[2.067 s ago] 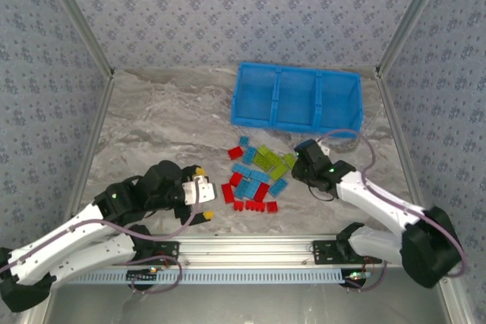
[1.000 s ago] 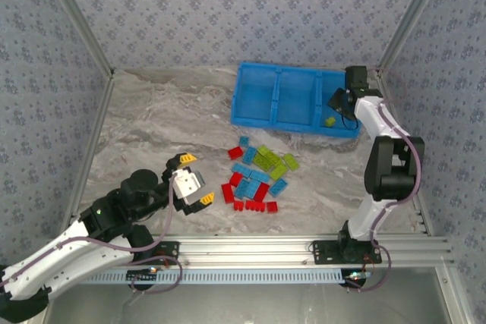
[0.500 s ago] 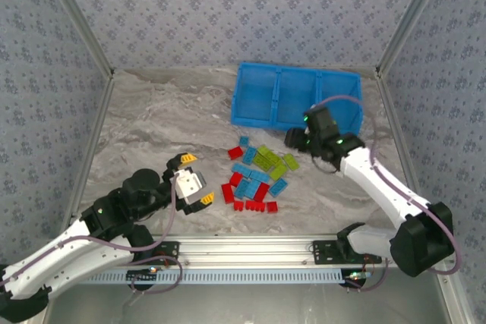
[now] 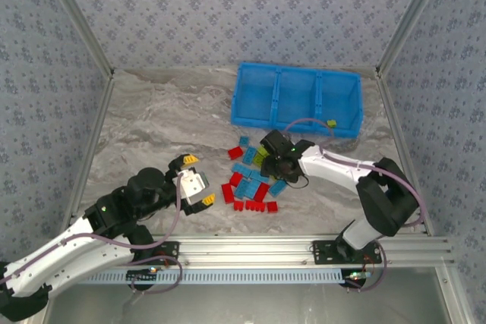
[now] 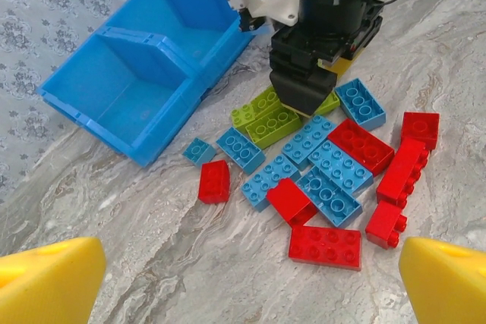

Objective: Sort the legos into containers by color

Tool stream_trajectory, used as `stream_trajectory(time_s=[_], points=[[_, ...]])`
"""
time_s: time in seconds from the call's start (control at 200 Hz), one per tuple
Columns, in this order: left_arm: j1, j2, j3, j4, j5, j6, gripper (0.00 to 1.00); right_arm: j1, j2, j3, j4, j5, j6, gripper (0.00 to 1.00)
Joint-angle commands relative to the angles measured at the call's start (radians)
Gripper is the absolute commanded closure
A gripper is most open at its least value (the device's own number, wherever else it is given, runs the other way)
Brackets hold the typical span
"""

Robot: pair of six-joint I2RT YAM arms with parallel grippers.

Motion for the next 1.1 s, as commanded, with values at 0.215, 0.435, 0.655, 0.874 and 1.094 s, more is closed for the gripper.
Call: stream_trajectory(time_s=[0.215, 0.435, 0.655, 0.874, 1.094], points=[[0.005, 0.010, 0.005, -0.014, -0.012, 0.026, 0.01, -0.003, 0.080, 0.023, 0.022, 0.056, 0.053, 0.51], [0.006, 0.012, 0.008, -0.012, -0.017, 0.025, 0.01, -0.002, 0.007, 0.018, -0.022, 0.107, 0.059, 0.60], [0.006, 0.012, 0.008, -0.013, -0.020, 0.026, 0.01, 0.001, -0.120, 0.009, -0.057, 0.164, 0.066, 0.65], [0.006, 0.012, 0.008, -0.012, -0.016, 0.026, 0.01, -0.083, -0.269, 0.086, -0.172, 0.282, -0.047, 0.66], [0.006, 0.013, 0.008, -0.011, 0.004, 0.028, 0.01, -0.444, -0.240, 0.237, -0.118, 0.203, -0.313, 0.66]])
